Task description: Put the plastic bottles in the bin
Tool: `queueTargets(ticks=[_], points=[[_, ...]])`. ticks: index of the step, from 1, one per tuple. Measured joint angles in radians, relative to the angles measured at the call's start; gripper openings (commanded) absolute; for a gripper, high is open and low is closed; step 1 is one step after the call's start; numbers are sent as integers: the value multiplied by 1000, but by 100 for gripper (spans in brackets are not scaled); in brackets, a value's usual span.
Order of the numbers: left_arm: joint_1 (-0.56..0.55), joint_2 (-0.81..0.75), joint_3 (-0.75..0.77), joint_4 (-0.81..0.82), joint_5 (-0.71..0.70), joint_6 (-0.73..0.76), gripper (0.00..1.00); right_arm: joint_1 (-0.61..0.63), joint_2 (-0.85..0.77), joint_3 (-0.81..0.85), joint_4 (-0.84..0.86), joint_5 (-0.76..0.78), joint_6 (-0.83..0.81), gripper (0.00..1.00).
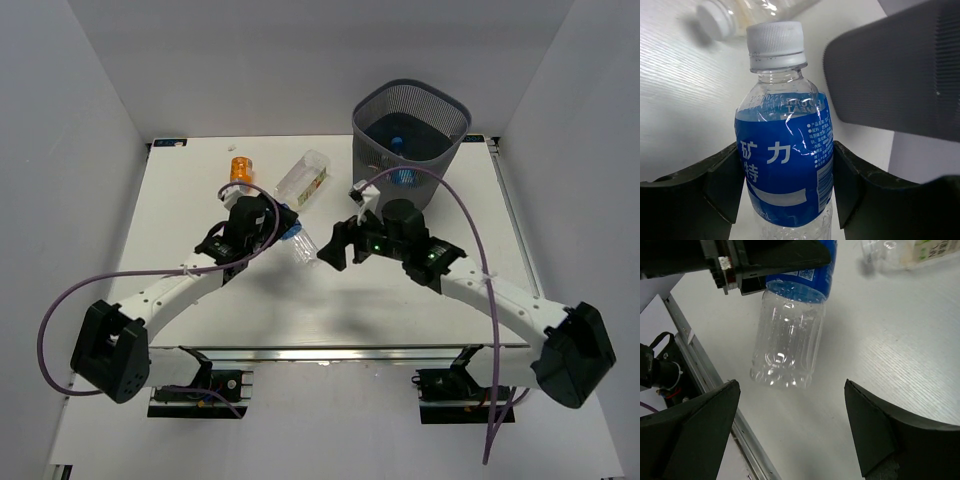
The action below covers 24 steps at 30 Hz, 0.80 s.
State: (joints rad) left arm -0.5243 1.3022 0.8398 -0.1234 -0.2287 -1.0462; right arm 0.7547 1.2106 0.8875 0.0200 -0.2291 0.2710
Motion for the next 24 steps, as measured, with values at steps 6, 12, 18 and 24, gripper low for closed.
queueTargets(ticks=[6, 12, 18, 24], points=[[-71, -26, 2, 20, -10, 1, 50, 82, 145, 10, 93, 24, 38, 89], [-97, -34, 2, 34, 3, 14, 54, 114, 242, 22, 147, 58, 50, 84], [-100, -59, 2, 62, 10, 37, 98, 117, 256, 22, 173, 77, 92, 40], [-104, -96, 30, 39, 32, 74, 98, 120, 211, 19, 161, 174, 146, 31]])
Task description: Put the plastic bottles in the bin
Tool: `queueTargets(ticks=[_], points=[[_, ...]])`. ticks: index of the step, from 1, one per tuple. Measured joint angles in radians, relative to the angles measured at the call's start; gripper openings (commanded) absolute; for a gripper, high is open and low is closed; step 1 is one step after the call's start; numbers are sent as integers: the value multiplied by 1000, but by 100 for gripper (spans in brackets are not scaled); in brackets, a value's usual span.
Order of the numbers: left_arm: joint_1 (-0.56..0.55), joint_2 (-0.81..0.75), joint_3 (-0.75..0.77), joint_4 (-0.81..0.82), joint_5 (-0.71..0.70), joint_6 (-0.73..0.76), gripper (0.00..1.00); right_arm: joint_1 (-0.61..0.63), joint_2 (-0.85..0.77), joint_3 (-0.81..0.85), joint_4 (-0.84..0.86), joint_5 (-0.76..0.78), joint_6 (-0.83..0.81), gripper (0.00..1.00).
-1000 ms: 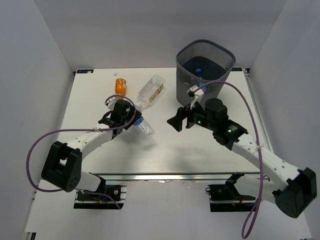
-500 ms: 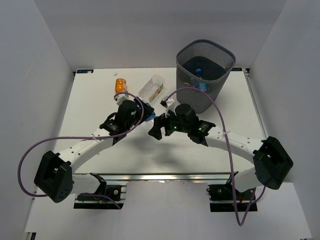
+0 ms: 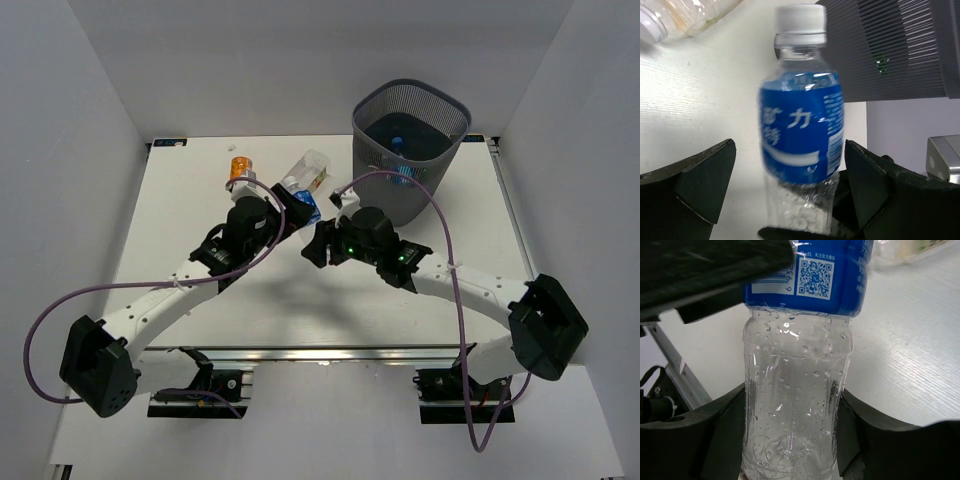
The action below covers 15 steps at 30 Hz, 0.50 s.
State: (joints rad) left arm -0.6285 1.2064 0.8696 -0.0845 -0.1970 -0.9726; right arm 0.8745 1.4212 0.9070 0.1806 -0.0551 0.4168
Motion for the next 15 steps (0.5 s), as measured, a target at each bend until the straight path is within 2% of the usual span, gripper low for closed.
queueTargets(ticks=[4, 8, 12, 15], points=[[0, -56, 52, -74, -54, 44, 98, -10, -60, 3, -35, 95, -1, 34], [6, -132, 107, -142, -145, 83, 98, -51, -85, 55, -111, 150, -22, 30], [45, -190, 114, -171, -189, 103, 98, -144, -85, 196, -204, 168, -63, 32], [118, -172, 113, -195, -175, 119, 98, -253, -80, 356, -280, 127, -89, 32]])
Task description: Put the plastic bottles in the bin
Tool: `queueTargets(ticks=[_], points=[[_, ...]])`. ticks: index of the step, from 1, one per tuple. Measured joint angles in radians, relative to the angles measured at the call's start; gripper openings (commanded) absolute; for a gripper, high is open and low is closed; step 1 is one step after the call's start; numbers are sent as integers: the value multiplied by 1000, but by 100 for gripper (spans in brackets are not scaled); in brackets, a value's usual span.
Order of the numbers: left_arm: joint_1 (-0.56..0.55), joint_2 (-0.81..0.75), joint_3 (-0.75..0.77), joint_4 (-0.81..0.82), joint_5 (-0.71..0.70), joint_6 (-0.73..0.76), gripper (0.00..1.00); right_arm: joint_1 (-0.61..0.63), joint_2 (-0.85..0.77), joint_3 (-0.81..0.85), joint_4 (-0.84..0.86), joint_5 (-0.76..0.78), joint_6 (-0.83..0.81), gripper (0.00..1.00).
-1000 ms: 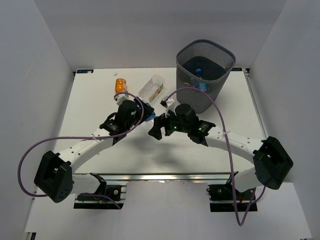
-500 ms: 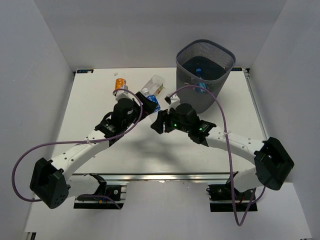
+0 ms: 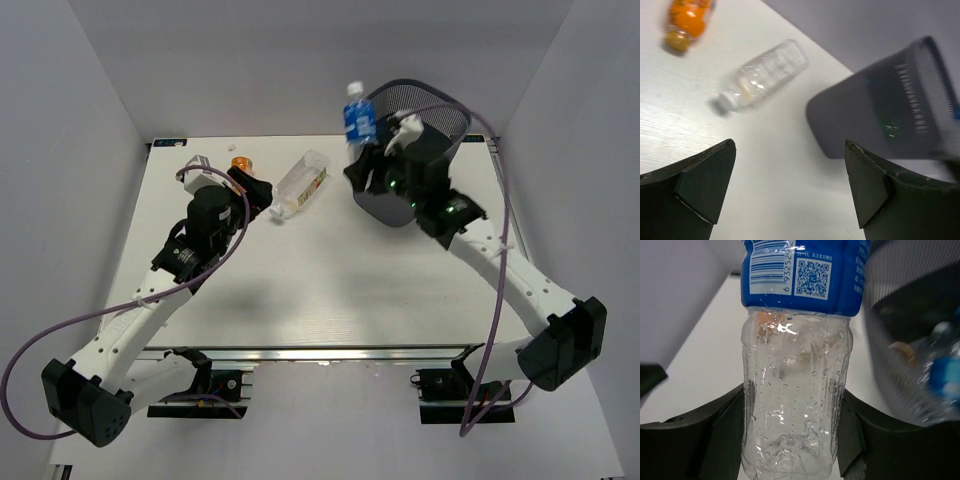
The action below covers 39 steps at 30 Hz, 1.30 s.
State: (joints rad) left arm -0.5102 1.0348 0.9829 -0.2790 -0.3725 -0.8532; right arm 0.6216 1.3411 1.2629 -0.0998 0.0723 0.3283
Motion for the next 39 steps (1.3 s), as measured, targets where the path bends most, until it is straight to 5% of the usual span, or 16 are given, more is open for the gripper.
queueTargets(ticks=[6, 13, 23, 26, 35, 39], points=[[72, 91, -5, -44, 23, 99, 98, -195, 76, 303, -96, -30, -40, 41], [86, 168, -2, -37, 70, 247, 98, -301, 249, 492, -259, 5, -79, 88], [177, 325, 45, 27, 274, 538, 98, -325, 381, 751, -506, 36, -203, 89], [216, 371, 47, 50, 367, 630, 98, -325, 311, 735, -536, 9, -229, 89], [235, 694, 193, 55, 610, 844, 98, -324, -216, 264, -452, -67, -237, 89], [235, 792, 257, 34, 661, 907, 98, -324, -307, 190, -421, -62, -212, 89]])
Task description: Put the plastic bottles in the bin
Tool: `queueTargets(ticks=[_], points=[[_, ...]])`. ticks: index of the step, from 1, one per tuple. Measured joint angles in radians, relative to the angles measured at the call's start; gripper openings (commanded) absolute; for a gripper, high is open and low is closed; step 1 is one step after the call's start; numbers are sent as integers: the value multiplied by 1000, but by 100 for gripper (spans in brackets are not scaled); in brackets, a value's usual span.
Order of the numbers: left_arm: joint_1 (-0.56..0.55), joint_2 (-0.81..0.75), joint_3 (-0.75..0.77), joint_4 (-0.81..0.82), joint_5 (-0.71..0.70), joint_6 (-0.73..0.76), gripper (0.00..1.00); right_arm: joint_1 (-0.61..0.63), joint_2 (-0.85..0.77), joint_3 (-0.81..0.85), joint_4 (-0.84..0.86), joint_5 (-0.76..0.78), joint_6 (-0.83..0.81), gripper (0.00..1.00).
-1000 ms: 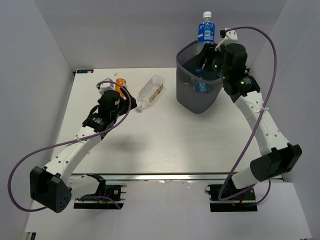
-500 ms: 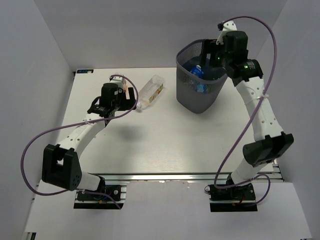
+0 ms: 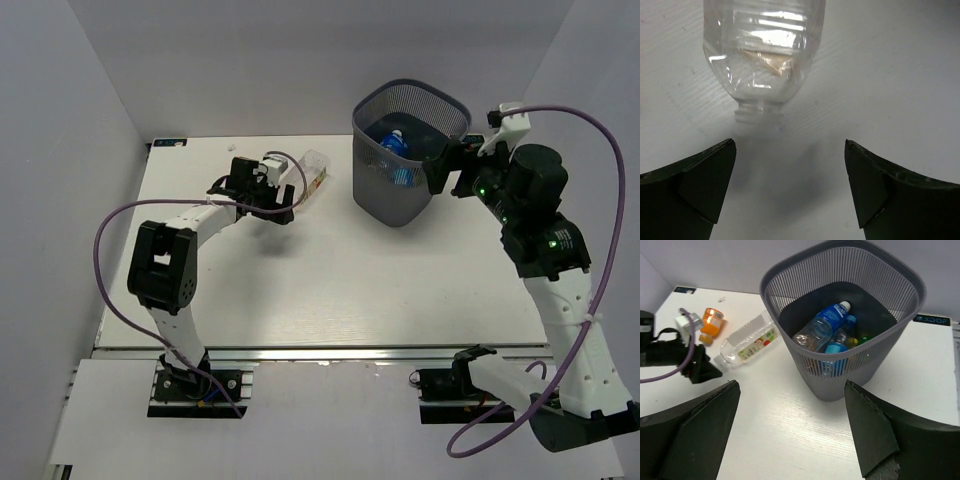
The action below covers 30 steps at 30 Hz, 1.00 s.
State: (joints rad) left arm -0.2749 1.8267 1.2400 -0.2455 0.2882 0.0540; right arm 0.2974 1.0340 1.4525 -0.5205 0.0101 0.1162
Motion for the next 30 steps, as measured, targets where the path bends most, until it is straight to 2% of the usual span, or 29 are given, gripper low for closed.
queueTargets(ticks=[6, 11, 12, 13, 15, 16, 22, 23, 30], points=[[-1, 115, 142, -48, -1, 60, 98, 0, -44, -101, 27, -90, 24, 89], [0, 175, 192, -100, -4, 97, 90, 0, -79, -126, 21, -143, 33, 89], [0, 181, 191, -110, -4, 103, 86, 0, -90, -126, 22, -145, 33, 89], [0, 183, 190, -117, -5, 105, 73, 0, -101, -127, 23, -145, 33, 89], [0, 185, 189, -128, -6, 109, 61, 0, -120, -128, 23, -145, 33, 89], [0, 185, 189, -129, -3, 111, 47, 0, -129, -129, 23, -145, 33, 89], [1, 195, 190, -139, 26, 101, 11, 0, -136, -143, 22, -143, 33, 89], [1, 195, 190, -138, 31, 99, 1, 0, -135, -148, 23, -142, 33, 89], [1, 120, 133, -98, 67, 26, 0, 0, -169, -224, 31, -153, 34, 89]])
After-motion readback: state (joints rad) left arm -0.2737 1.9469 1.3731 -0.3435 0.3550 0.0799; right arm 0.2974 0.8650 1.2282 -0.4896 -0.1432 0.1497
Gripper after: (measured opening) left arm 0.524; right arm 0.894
